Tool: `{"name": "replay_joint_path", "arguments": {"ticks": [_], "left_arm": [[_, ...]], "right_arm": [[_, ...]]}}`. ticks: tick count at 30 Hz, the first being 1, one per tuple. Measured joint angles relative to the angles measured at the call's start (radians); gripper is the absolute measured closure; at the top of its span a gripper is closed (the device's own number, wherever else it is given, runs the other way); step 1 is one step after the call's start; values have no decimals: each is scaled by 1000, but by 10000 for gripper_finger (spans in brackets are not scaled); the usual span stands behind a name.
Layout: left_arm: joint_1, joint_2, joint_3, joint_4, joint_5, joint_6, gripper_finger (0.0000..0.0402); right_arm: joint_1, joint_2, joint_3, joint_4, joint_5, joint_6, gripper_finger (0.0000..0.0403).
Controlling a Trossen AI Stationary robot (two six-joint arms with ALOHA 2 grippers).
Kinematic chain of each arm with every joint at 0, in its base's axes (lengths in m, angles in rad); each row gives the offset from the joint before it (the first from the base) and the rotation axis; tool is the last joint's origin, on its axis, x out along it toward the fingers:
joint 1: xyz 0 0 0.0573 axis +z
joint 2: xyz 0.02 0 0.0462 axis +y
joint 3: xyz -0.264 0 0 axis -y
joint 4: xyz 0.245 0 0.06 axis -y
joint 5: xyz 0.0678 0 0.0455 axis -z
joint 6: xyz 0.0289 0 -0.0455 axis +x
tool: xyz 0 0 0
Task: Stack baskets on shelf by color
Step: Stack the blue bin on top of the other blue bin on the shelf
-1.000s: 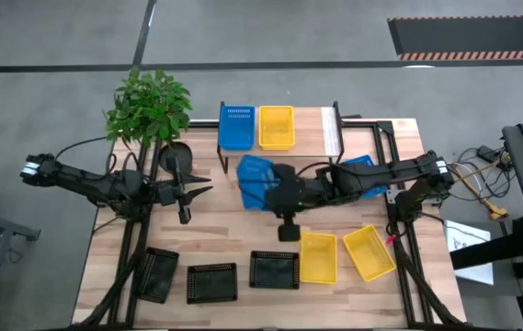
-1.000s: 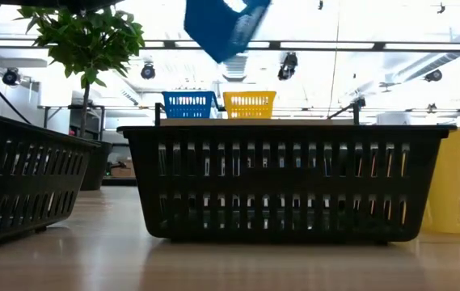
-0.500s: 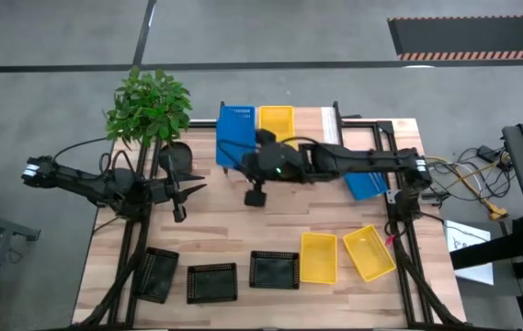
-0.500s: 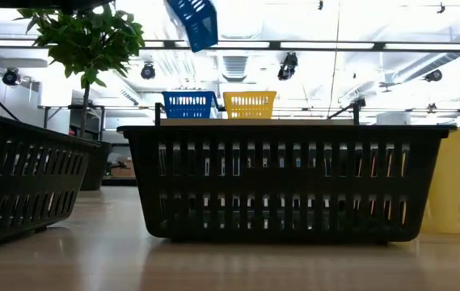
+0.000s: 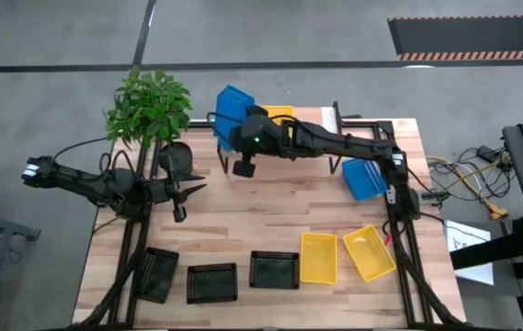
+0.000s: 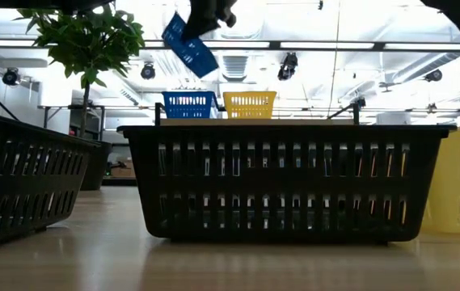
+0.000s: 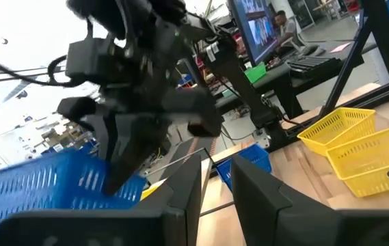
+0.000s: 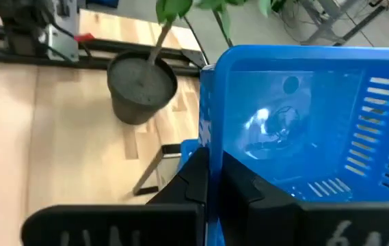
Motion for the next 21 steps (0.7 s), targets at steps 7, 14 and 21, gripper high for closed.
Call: {"name": "replay_joint_path", "arguments": {"ticks": [7,14,21], "left_arm": [[0,0,0,0,0,0,338],[0,1,0,0,0,0,338],[0,0,0,0,0,0,338]], "right_arm": [[-44,25,0,-61,-5,-26,394],[-64,44,0,-112,-60,-34,394],[-66,55,0,-123,-56,-57,394]]}}
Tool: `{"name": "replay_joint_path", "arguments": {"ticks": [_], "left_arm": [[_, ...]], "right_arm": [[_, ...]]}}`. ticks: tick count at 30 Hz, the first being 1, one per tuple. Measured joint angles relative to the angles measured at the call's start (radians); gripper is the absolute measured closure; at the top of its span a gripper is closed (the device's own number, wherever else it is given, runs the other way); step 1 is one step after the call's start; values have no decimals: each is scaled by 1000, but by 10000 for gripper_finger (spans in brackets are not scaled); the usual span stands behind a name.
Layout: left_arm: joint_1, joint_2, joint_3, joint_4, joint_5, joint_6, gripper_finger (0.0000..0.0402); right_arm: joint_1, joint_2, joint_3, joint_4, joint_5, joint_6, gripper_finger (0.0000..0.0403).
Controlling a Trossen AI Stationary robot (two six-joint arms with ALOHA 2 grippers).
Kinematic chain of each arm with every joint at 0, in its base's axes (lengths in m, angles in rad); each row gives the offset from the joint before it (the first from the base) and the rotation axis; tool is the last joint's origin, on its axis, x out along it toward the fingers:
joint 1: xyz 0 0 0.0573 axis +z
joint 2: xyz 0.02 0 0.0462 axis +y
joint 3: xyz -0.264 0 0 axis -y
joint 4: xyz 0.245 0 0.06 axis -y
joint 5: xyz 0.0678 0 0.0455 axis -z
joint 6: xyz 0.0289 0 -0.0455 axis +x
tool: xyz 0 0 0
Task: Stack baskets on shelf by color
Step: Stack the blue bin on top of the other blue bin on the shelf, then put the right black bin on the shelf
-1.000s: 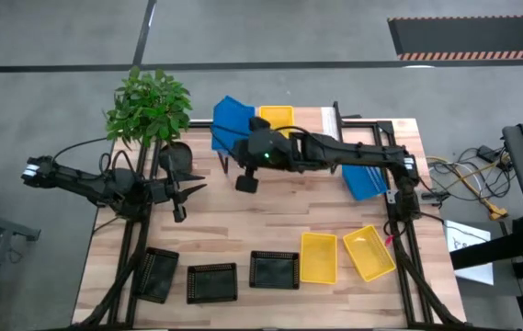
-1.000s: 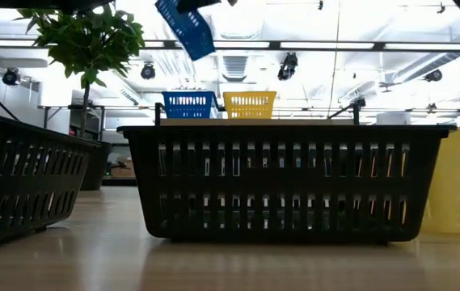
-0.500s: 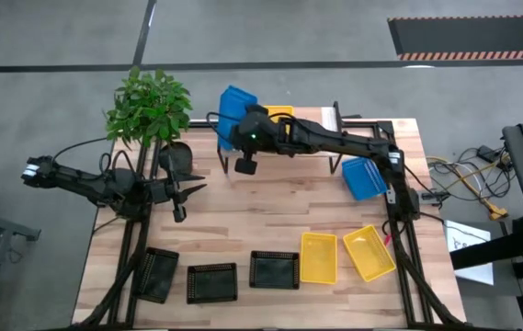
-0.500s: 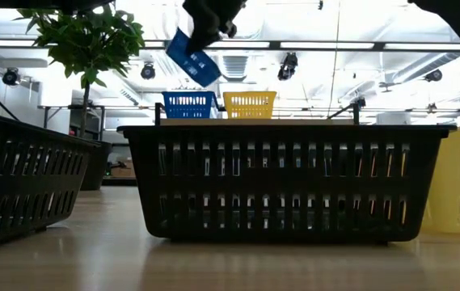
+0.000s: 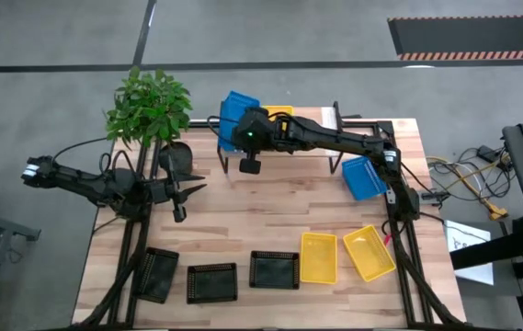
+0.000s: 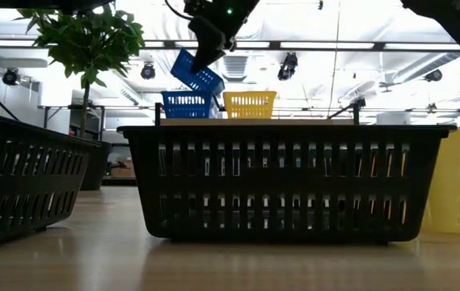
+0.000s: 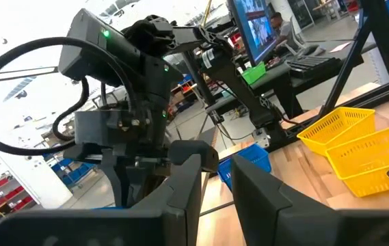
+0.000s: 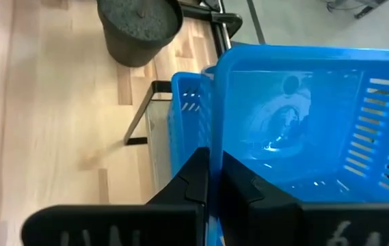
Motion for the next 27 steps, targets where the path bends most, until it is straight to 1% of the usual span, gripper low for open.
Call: {"name": "replay_joint_path", "arguments": {"ticks": [13,16,23,27], "left_arm": [[0,0,0,0,0,0,338],[0,0,0,0,0,0,338],[0,0,1,0,0,0,338],[0,0,1,0,0,0,338]], "right_arm": [[-5,5,0,-5,8,-14,391],[-5,5,0,-4,8,-17,375],[-5,5,0,-4,8,-12,321],[-4,5,0,-3,8,-2,300]]}}
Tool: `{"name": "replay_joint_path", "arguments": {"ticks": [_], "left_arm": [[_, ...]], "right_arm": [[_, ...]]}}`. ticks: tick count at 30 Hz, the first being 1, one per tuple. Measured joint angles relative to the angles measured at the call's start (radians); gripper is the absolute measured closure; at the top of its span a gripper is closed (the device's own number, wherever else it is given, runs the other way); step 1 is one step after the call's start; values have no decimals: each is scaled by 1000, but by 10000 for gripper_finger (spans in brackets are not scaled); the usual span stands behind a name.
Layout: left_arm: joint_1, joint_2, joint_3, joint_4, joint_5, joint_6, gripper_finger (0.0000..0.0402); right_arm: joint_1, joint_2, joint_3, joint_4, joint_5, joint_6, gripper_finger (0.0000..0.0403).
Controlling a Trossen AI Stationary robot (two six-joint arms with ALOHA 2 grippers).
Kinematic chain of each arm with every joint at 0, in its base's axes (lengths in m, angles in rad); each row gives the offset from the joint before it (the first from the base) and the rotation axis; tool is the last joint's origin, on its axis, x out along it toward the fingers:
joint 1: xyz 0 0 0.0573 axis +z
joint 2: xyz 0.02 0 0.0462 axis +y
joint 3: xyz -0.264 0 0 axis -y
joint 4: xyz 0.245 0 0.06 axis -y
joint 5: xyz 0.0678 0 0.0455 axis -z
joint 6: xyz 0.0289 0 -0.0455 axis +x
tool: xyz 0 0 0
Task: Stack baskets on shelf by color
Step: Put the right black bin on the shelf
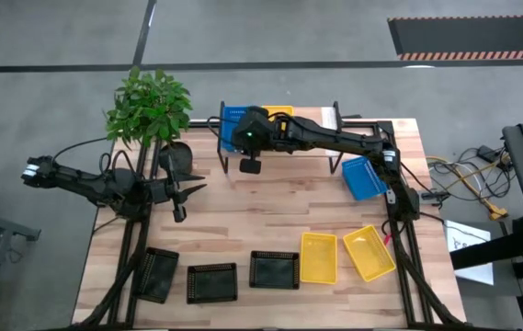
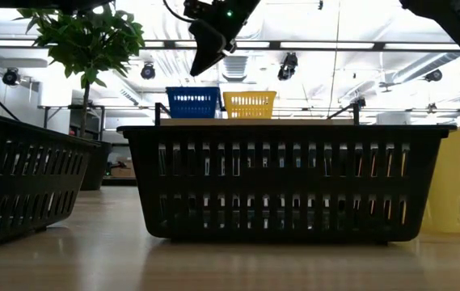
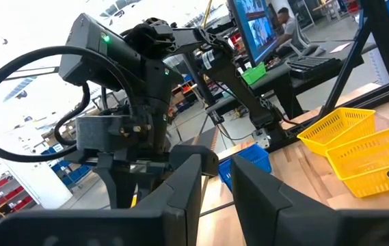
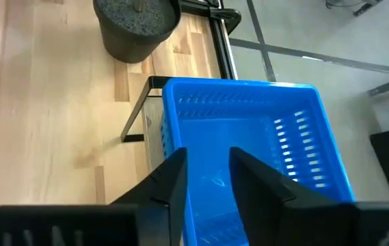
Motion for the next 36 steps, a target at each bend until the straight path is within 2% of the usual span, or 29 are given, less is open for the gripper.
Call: {"name": "replay_joint_path", "arguments": {"ticks": [7,16,21,36], "left_arm": [[0,0,0,0,0,0,338],[0,22,0,3,0,0,338],[0,39,4,12,0,-2,338],[0,100,4,106,0,-2,338]], "right_arm": [[31,-24,44,-61,-10,33,300],[149,-122,41,-294,-87,199,347],[253,-140,40,-395,-89,292,365],[539,-140,-21,-414,-85,403,369]]}}
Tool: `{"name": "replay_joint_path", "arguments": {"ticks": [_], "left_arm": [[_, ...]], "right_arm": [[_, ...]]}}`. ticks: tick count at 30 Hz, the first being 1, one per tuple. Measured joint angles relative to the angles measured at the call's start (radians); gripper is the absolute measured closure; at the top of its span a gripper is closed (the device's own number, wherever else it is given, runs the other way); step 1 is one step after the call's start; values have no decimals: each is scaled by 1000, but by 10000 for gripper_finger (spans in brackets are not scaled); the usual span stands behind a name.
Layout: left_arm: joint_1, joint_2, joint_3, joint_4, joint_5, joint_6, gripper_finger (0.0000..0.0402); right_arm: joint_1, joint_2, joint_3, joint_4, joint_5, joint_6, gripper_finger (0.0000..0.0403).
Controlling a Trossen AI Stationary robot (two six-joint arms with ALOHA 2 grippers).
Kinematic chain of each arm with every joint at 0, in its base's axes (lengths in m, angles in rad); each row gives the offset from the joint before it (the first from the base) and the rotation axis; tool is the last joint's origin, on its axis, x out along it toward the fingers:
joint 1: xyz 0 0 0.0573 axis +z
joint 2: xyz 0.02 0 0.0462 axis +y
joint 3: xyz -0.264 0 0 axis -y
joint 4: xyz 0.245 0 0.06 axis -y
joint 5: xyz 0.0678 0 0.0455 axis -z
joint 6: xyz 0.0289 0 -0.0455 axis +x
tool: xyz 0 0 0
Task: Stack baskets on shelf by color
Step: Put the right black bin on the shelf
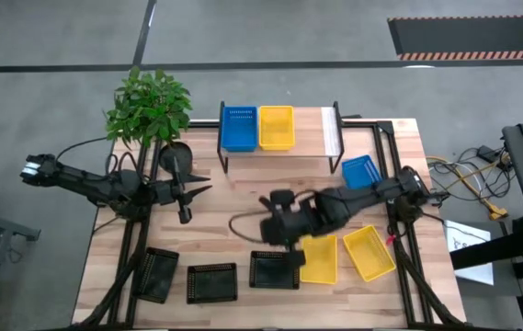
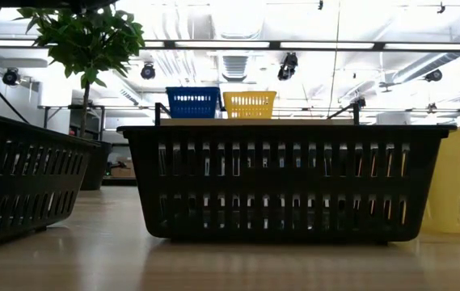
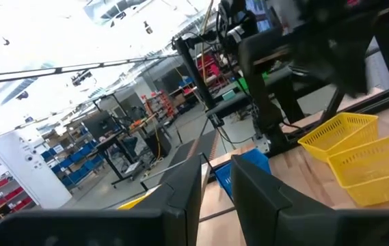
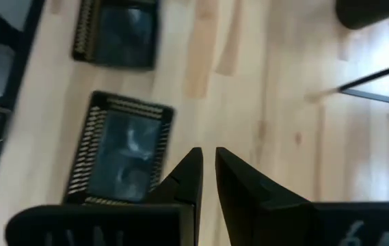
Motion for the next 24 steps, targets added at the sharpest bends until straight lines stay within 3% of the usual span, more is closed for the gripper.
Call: {"name": "replay_joint_path", "arguments": {"ticks": [12,20,24], "left_arm": [[0,6,1,5,0,0,338],[0,2,1,2,0,0,338],[0,-3,1,4,0,0,338]], "right_arm": [[106,1,-162,220,6,-71,369],[107,1,-338,488,-2,-214,370],[86,1,-436,594,-20,-204,370]]}}
